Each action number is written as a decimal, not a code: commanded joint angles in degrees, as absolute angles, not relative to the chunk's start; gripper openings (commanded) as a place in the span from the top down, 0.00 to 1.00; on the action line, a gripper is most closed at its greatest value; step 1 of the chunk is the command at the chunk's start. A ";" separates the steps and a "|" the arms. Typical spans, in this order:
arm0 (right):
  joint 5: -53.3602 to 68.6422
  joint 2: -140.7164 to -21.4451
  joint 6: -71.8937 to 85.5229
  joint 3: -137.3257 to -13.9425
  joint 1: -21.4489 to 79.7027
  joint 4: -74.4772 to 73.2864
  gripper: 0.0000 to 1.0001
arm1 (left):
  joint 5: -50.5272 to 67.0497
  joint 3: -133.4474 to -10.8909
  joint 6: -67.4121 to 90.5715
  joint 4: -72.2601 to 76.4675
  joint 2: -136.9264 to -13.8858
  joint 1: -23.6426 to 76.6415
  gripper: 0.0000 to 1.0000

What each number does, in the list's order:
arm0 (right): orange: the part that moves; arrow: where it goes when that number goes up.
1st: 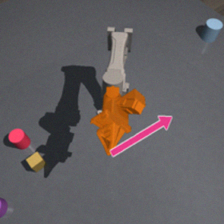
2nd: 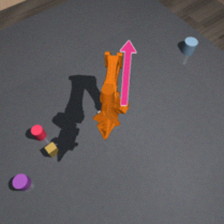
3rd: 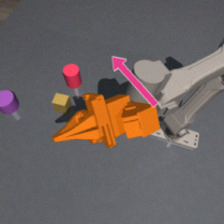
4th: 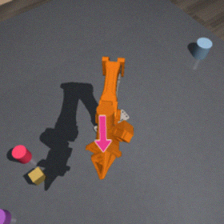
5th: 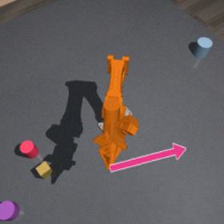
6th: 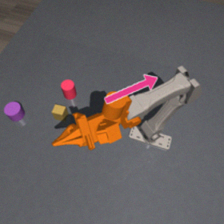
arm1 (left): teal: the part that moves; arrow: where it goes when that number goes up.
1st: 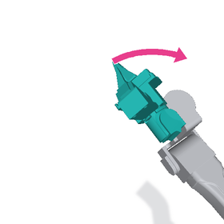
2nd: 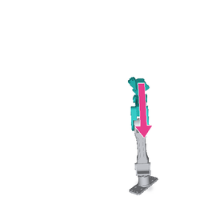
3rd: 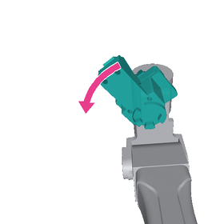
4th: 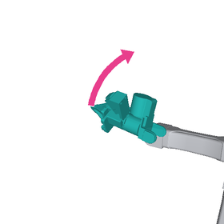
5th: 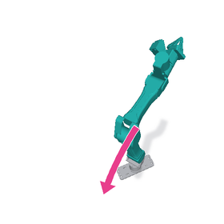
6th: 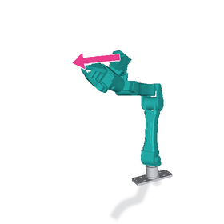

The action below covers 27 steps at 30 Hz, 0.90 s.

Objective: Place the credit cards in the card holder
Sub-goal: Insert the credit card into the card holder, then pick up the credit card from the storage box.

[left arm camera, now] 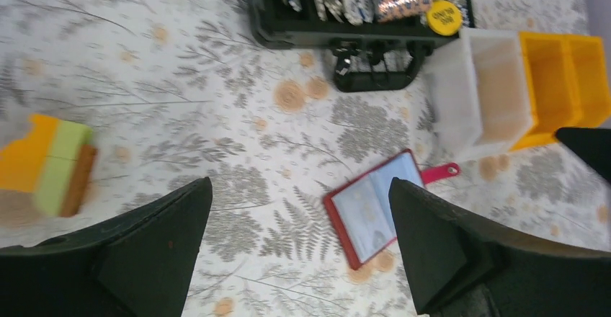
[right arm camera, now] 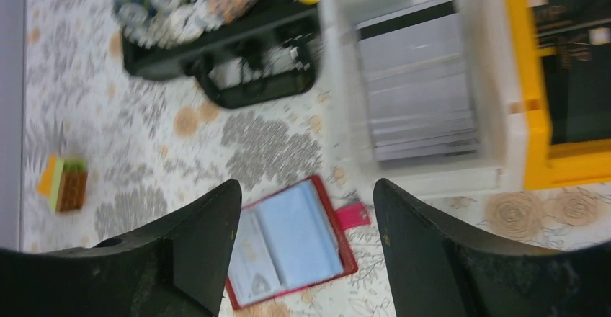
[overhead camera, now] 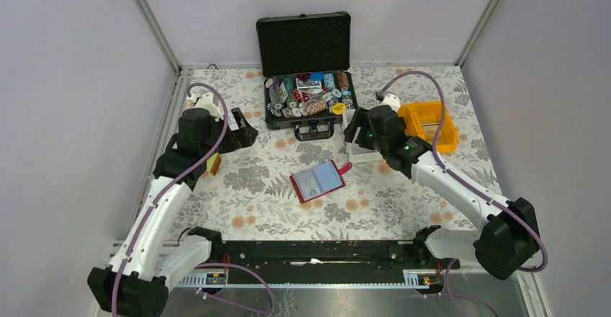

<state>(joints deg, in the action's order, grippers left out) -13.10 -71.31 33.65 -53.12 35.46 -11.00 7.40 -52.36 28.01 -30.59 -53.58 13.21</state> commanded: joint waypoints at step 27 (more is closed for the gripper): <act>-36.91 -92.08 74.89 -57.08 29.55 -4.70 0.41 | -3.41 -51.24 17.36 -33.40 -45.05 16.37 0.01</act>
<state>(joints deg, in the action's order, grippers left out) -32.47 -88.82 72.20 -52.97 28.69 -4.82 -2.07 -50.98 18.39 -34.63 -45.91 15.59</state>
